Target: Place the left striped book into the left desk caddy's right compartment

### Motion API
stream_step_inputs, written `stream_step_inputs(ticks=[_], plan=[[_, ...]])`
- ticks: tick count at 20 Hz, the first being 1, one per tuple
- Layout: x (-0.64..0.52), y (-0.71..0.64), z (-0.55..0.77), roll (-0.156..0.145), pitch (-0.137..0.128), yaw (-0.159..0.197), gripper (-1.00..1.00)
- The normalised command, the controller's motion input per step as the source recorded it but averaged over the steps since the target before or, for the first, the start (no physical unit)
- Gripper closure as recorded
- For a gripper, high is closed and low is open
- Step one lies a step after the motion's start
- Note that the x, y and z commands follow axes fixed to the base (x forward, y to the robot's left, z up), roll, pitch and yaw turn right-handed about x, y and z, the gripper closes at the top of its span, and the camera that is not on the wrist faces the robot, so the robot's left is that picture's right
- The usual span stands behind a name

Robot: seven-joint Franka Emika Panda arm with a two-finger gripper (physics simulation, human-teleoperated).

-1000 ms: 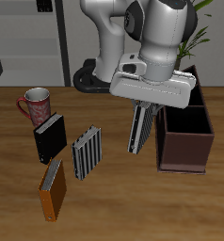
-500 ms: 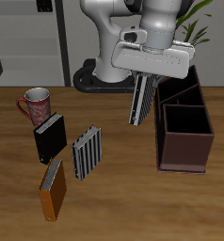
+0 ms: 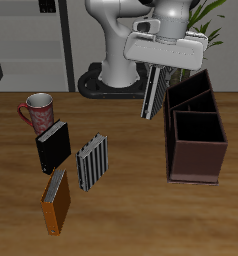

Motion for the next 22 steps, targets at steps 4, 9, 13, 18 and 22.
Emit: stream_step_inputs(ticks=[4,9,13,18,22], plan=[[-0.19,0.27,0.02,0.059,-0.006,0.049,1.0],[-0.02,0.23,-0.06,0.022,0.007,0.043,1.0],[0.03,0.19,0.05,0.017,-0.013,0.011,1.0],[0.04,0.26,-0.01,0.037,-0.009,0.034,1.0],[0.07,0.28,0.01,0.033,0.0,0.007,1.0]])
